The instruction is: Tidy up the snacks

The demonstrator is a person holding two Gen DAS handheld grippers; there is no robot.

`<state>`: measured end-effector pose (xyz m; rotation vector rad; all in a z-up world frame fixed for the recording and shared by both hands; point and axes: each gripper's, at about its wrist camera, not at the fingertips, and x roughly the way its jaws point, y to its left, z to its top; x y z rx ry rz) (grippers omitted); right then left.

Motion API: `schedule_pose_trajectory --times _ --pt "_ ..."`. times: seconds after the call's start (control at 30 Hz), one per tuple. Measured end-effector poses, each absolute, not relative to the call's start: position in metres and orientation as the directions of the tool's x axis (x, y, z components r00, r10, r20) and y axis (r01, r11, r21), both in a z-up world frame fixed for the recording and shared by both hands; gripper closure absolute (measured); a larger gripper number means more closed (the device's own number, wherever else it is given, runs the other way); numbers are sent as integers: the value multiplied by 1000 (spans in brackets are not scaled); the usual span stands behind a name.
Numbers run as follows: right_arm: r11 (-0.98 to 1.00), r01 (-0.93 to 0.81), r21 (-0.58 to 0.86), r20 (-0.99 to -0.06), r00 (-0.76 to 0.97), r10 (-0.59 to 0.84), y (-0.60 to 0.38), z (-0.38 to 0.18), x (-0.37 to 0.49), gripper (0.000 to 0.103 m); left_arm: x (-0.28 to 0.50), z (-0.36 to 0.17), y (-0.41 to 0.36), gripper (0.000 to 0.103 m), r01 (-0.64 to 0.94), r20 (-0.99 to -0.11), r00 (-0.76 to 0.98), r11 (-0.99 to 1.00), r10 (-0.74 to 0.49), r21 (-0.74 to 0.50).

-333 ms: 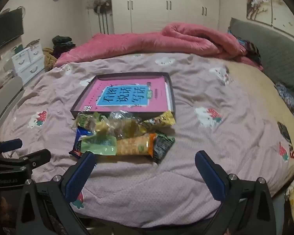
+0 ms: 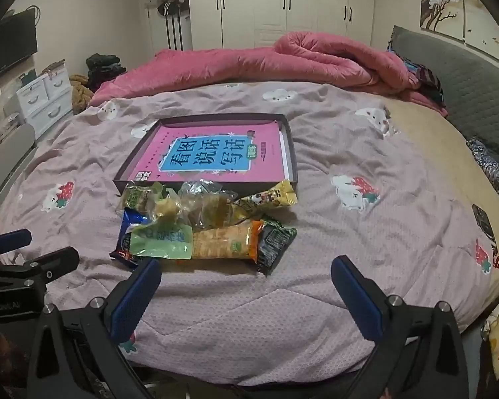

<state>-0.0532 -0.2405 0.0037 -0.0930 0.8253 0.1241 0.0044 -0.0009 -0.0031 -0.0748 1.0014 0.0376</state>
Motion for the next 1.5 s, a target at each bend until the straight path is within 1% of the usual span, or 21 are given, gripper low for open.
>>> schedule_pose_trajectory --times 0.2,1.5 --pt "988 -152 -40 -747 660 72 -217 -2 2 0 5 -4 -1 0 -63 -844 537 997 -4 -44" --pt "990 -134 -42 -751 658 58 -215 -4 0 0 2 -9 -3 0 -58 -847 531 998 0 -36"
